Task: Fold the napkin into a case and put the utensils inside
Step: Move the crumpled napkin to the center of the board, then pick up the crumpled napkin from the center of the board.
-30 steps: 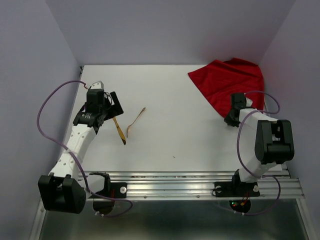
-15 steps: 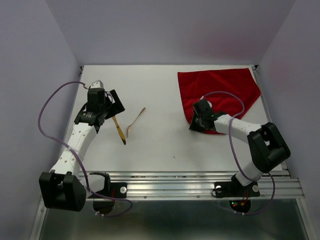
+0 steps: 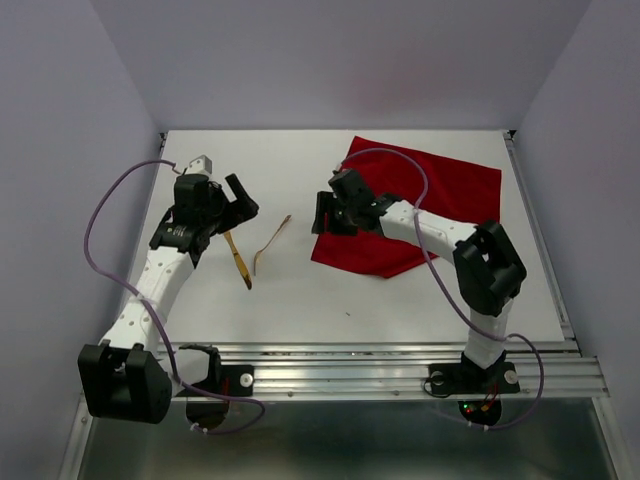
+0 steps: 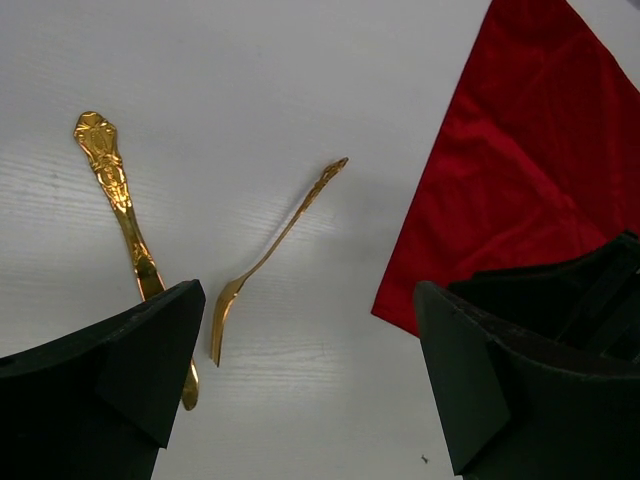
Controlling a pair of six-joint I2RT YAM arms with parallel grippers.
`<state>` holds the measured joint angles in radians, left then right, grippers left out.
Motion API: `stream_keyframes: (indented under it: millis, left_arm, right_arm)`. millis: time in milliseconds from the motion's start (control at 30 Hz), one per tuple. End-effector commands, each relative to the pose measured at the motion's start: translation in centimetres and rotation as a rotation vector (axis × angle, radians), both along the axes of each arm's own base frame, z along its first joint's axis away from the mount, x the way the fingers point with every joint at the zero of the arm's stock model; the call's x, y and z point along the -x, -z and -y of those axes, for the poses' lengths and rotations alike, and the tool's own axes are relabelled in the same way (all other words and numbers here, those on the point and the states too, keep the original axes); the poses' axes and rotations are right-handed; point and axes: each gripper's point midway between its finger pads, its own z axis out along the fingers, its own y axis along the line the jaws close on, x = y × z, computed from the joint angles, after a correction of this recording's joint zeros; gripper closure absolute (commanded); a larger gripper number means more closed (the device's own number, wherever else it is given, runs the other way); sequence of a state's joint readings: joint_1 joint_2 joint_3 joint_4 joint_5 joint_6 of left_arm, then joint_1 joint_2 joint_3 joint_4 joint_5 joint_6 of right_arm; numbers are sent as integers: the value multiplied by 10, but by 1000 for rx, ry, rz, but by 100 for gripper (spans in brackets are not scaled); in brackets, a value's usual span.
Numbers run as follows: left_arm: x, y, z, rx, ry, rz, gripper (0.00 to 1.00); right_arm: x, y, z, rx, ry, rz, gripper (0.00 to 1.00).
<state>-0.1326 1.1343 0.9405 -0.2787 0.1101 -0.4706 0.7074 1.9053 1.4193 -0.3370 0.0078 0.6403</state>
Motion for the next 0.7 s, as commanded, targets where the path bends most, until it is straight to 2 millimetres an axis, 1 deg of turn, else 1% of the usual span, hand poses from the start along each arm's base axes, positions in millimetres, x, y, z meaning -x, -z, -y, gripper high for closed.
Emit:
stream_keyframes:
  millis: [0, 33, 67, 100, 133, 167, 200, 233, 267, 300, 333, 367, 400, 433, 467, 500, 533, 567, 600, 633, 667]
  left_arm:
    - [0, -7, 27, 71, 102, 18, 1]
    - [2, 2, 39, 66, 137, -16, 1]
    - [3, 6, 47, 57, 161, -29, 1]
    - [4, 11, 51, 33, 162, -40, 1]
    - [8, 19, 66, 14, 198, -62, 1]
    - [11, 25, 70, 3, 203, -77, 1]
    - [11, 30, 73, -4, 205, -87, 1]
    - [13, 34, 77, -6, 213, -101, 1]
    - [15, 43, 85, -11, 231, -127, 1]
    - [15, 52, 91, -8, 237, -156, 2]
    - [16, 56, 97, -6, 245, -170, 3]
    - [20, 58, 109, -5, 272, -180, 6]
    - [20, 62, 114, -9, 272, -191, 9]
    - [19, 72, 121, -3, 261, -221, 11]
    - [19, 76, 126, -3, 259, -228, 12]
    - [22, 84, 135, -13, 271, -245, 13]
    - [21, 97, 137, -29, 256, -277, 13]
    - [19, 99, 143, -33, 261, -285, 14]
    - [23, 102, 153, -33, 285, -294, 14]
    - [25, 110, 159, -44, 295, -314, 14]
    - [24, 107, 166, -44, 307, -306, 14]
  right_arm:
    - [-17, -57, 47, 69, 72, 152, 34]
    - [-18, -59, 62, 74, 104, 154, 33]
    - [-11, -45, 82, 97, 136, 124, 33]
    - [-9, -59, 100, 68, 184, 137, 32]
    - [-17, -59, 133, 61, 267, 127, 29]
    - [-8, -44, 156, 74, 309, 88, 29]
    - [-6, -60, 173, 45, 355, 120, 28]
    - [-4, -62, 189, 50, 395, 131, 27]
    - [-5, -63, 212, 61, 448, 140, 25]
    - [3, -64, 224, 73, 463, 151, 25]
    - [5, -63, 232, 85, 477, 152, 23]
    - [8, -62, 238, 99, 486, 151, 23]
    - [13, -57, 247, 132, 504, 135, 23]
    - [16, -58, 251, 144, 512, 136, 20]
    - [19, -55, 254, 154, 522, 129, 19]
    - [23, -53, 257, 164, 531, 121, 18]
    - [26, -52, 258, 162, 545, 116, 17]
    - [28, -58, 259, 147, 552, 130, 17]
    - [29, -61, 258, 133, 558, 136, 16]
    - [30, -63, 258, 128, 558, 142, 16]
    - [31, -65, 259, 127, 560, 147, 14]
